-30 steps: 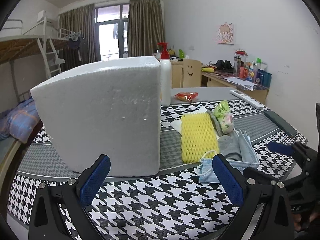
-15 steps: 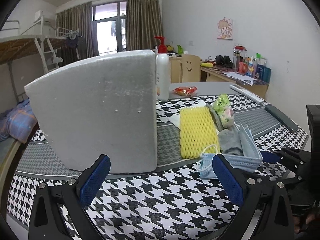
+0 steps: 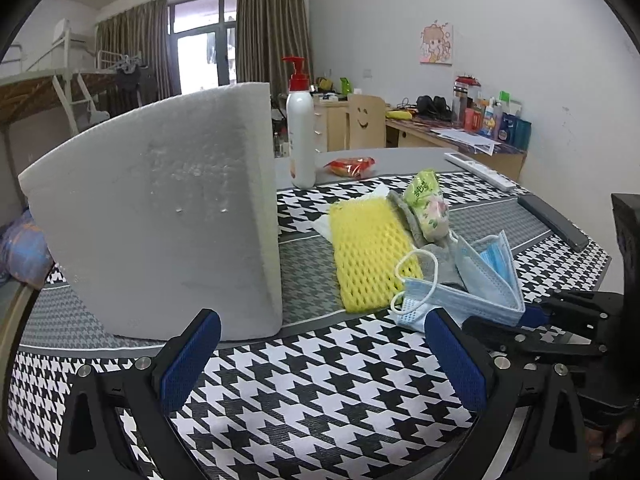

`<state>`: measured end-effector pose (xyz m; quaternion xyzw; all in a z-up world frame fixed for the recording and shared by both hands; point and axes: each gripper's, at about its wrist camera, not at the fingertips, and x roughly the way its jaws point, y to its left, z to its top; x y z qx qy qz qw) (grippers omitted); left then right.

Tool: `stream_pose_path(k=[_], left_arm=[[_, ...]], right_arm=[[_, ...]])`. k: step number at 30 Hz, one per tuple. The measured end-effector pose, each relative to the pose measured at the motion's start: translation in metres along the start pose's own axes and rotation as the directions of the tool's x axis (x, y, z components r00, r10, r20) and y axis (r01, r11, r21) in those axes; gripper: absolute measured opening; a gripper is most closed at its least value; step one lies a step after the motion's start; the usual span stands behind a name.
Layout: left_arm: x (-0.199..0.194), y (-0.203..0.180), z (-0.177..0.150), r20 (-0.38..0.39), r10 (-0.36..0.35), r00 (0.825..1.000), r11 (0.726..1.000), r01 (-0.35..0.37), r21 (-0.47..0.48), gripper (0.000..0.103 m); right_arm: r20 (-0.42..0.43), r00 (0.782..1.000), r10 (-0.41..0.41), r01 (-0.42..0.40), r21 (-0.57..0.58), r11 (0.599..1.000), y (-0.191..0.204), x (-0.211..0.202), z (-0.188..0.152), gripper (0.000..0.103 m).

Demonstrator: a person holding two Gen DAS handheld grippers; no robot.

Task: Organize soft objects
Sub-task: 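Grasp the blue face mask with the right tool, then grasp the yellow foam net sleeve with the left tool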

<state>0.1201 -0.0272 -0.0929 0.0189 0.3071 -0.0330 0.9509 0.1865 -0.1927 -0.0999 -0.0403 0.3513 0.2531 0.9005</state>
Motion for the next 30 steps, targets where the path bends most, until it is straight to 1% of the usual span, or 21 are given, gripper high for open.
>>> stream_pose_path(k=[3, 4, 9, 12, 16, 23, 25, 30], left_arm=[[0.001, -0.004, 0.002, 0.002, -0.006, 1.000, 1.000, 0.006, 0.008, 0.102], [0.002, -0.007, 0.003, 0.003, -0.008, 1.000, 1.000, 0.008, 0.013, 0.102], [0.007, -0.017, 0.007, -0.002, -0.029, 1.000, 0.999, 0.029, 0.019, 0.102], [0.010, -0.023, 0.008, -0.004, -0.037, 0.999, 0.999, 0.037, 0.024, 0.102], [0.012, -0.030, 0.013, -0.008, -0.072, 0.997, 0.997, 0.072, 0.008, 0.102], [0.022, -0.045, 0.021, -0.008, -0.092, 0.996, 0.996, 0.092, 0.012, 0.102], [0.024, -0.048, 0.022, -0.011, -0.115, 0.993, 0.993, 0.115, 0.001, 0.102], [0.035, -0.051, 0.028, -0.030, -0.100, 0.995, 0.995, 0.099, -0.018, 0.102]], right_arm=[[0.015, 1.000, -0.009, 0.008, 0.007, 1.000, -0.003, -0.009, 0.001, 0.028], [0.015, 1.000, -0.009, 0.008, 0.008, 1.000, -0.004, -0.011, 0.000, 0.025], [0.027, 1.000, -0.011, 0.011, 0.019, 1.000, -0.011, -0.020, 0.001, 0.021], [0.037, 0.999, -0.025, 0.024, 0.033, 0.999, -0.016, -0.025, 0.002, 0.020], [0.052, 0.997, -0.052, 0.049, 0.052, 0.997, -0.025, -0.031, 0.002, 0.020], [0.062, 0.994, -0.092, 0.085, 0.098, 0.992, -0.043, -0.037, 0.002, 0.020], [0.070, 0.992, -0.103, 0.096, 0.106, 0.990, -0.048, -0.038, 0.001, 0.020], [0.077, 0.990, -0.122, 0.111, 0.130, 0.985, -0.058, -0.039, 0.000, 0.020]])
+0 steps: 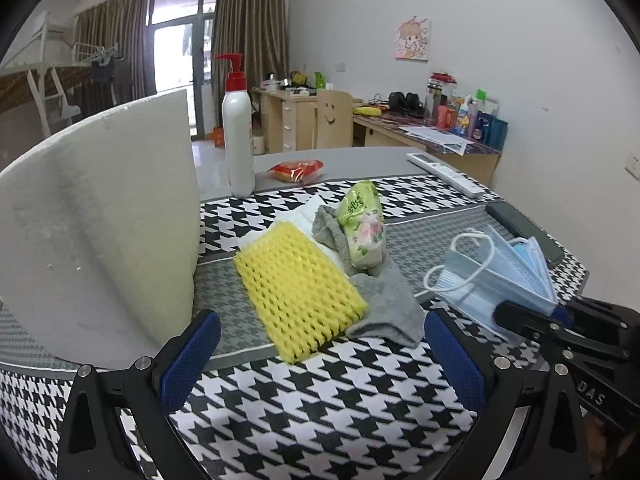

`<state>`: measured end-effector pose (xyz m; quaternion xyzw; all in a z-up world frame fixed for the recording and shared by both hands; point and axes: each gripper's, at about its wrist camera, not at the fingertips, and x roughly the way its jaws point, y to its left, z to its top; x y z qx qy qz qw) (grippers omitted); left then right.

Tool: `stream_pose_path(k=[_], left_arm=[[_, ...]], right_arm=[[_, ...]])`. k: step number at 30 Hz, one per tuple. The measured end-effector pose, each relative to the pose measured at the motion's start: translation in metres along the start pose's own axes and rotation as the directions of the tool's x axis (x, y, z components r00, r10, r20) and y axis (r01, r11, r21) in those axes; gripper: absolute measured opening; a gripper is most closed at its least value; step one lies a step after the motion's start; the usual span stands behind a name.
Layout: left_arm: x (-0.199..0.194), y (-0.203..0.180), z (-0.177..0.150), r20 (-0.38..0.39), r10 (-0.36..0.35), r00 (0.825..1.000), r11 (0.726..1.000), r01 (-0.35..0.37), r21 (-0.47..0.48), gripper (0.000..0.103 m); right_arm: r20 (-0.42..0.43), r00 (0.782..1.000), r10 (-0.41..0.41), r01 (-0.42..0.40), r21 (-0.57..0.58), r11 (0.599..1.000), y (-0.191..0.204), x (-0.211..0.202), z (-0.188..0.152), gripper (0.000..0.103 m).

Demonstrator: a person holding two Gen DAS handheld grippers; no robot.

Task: Organize soft objects
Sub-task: 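Grasp the yellow foam net sleeve with the left tool, then lift the yellow net sleeve with the left tool toward the foam box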

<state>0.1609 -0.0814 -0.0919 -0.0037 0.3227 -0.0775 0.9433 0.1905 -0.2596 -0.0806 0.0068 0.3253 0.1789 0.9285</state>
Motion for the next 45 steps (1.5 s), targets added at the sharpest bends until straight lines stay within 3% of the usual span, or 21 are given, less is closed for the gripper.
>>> stream_pose_path(k=[8, 23, 31, 34, 45], left_arm=[[0.028, -0.004, 0.007, -0.055, 0.057, 0.997, 0.998, -0.057, -0.009, 0.100], [0.051, 0.003, 0.003, -0.190, 0.051, 0.980, 0.996, -0.063, -0.060, 0.064], [0.043, 0.011, 0.004, -0.188, 0.007, 0.982, 0.992, -0.030, -0.122, 0.023], [0.039, 0.011, 0.002, -0.176, 0.008, 0.984, 0.993, -0.029, -0.115, 0.013], [0.006, 0.008, 0.005, -0.069, 0.050, 0.996, 0.998, -0.053, -0.039, 0.012]], right_arm=[[0.001, 1.000, 0.013, -0.013, 0.022, 1.000, -0.011, 0.003, 0.001, 0.020], [-0.014, 0.999, 0.043, -0.042, 0.037, 0.998, -0.020, 0.009, 0.000, 0.020], [-0.016, 0.999, 0.036, -0.035, 0.033, 0.999, -0.019, 0.011, 0.000, 0.020], [-0.012, 0.999, 0.032, -0.032, 0.028, 0.999, -0.017, 0.009, 0.000, 0.020], [0.011, 1.000, 0.027, -0.027, -0.002, 1.000, -0.005, -0.002, 0.004, 0.020]])
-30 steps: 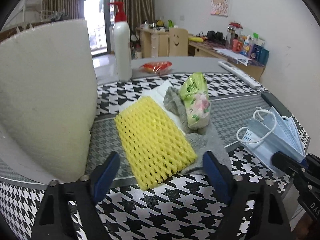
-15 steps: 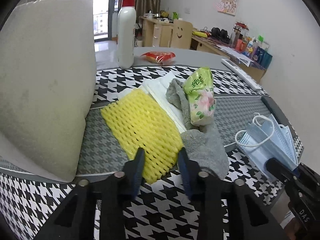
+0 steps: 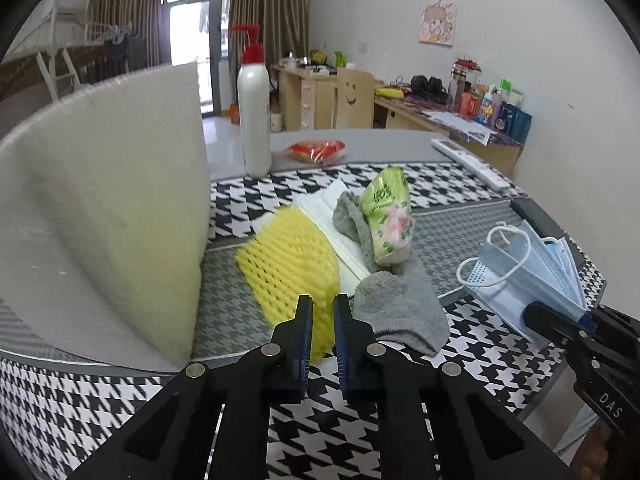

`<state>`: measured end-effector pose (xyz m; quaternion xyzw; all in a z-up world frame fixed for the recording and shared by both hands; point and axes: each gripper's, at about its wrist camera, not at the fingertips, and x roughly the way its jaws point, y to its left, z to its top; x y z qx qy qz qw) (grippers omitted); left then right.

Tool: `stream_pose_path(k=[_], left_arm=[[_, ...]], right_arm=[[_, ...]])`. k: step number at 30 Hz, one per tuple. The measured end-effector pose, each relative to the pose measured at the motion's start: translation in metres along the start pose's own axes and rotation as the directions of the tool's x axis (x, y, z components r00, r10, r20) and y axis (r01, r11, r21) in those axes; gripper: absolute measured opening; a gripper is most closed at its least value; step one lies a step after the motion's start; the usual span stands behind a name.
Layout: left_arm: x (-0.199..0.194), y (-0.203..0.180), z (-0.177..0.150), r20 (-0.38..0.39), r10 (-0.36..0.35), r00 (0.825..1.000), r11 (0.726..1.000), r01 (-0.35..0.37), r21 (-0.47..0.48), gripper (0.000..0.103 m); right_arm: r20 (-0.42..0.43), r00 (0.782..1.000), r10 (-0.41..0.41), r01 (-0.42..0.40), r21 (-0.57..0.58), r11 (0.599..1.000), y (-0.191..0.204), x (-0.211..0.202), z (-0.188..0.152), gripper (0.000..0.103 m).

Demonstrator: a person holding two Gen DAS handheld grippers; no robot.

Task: Organize soft objects
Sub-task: 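Lift the yellow net sleeve with the left tool toward the foam box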

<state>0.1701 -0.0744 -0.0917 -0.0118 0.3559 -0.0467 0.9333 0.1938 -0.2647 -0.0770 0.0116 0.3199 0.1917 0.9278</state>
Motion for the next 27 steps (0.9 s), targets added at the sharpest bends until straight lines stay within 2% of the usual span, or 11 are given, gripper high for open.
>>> stream_pose_path(k=[15, 27], left_arm=[[-0.040, 0.011, -0.001, 0.116, -0.015, 0.993, 0.999, 0.012, 0.031, 0.005], [-0.075, 0.014, 0.006, 0.209, -0.025, 0.978, 0.998, 0.014, 0.054, 0.005]], right_arm=[[0.039, 0.999, -0.013, 0.015, -0.039, 0.999, 0.022, -0.017, 0.009, 0.020], [0.081, 0.997, -0.013, 0.018, -0.059, 0.998, 0.037, -0.030, 0.021, 0.020]])
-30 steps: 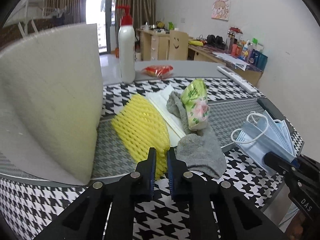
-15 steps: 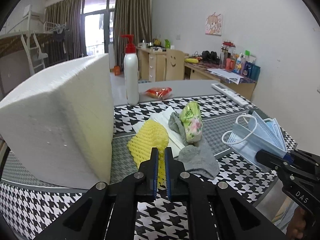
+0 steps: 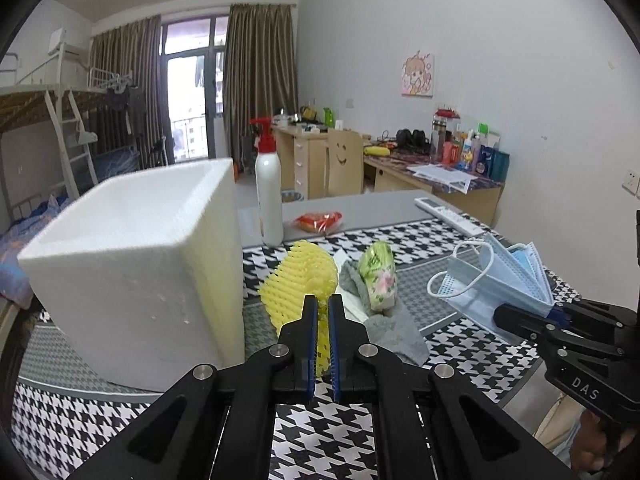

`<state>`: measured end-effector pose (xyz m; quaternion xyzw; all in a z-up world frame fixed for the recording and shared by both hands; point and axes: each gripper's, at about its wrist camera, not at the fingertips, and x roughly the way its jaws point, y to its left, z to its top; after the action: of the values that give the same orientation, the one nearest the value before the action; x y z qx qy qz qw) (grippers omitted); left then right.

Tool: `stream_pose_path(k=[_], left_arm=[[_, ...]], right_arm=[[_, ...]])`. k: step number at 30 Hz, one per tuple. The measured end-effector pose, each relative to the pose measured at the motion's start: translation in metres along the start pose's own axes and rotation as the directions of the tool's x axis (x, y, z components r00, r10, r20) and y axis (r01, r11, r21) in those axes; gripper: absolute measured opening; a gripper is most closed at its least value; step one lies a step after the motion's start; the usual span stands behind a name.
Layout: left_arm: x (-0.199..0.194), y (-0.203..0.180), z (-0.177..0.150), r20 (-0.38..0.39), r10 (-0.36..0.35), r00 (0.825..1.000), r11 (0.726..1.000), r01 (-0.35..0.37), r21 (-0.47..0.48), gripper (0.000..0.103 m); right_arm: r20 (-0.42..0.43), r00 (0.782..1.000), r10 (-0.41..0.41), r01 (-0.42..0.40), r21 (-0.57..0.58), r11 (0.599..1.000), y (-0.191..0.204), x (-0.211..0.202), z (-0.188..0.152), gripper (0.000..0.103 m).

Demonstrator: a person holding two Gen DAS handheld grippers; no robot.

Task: Organize soft objects
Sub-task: 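Lift the yellow net sleeve with the left tool toward the foam box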

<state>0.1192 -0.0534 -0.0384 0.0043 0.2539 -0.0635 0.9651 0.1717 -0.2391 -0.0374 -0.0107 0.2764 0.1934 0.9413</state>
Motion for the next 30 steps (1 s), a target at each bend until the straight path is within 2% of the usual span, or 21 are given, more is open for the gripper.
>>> stream_pose_path(k=[13, 30], left_arm=[[-0.026, 0.005, 0.019, 0.080, 0.018, 0.997, 1.000, -0.019, 0.012, 0.005], [-0.052, 0.020, 0.043, 0.182, 0.064, 0.981, 0.998, -0.068, 0.015, 0.005]], right_arm=[[0.074, 0.997, 0.004, -0.002, -0.024, 1.000, 0.011, -0.017, 0.024, 0.020], [0.146, 0.989, 0.024, -0.018, -0.044, 0.999, 0.025, -0.023, 0.051, 0.020]])
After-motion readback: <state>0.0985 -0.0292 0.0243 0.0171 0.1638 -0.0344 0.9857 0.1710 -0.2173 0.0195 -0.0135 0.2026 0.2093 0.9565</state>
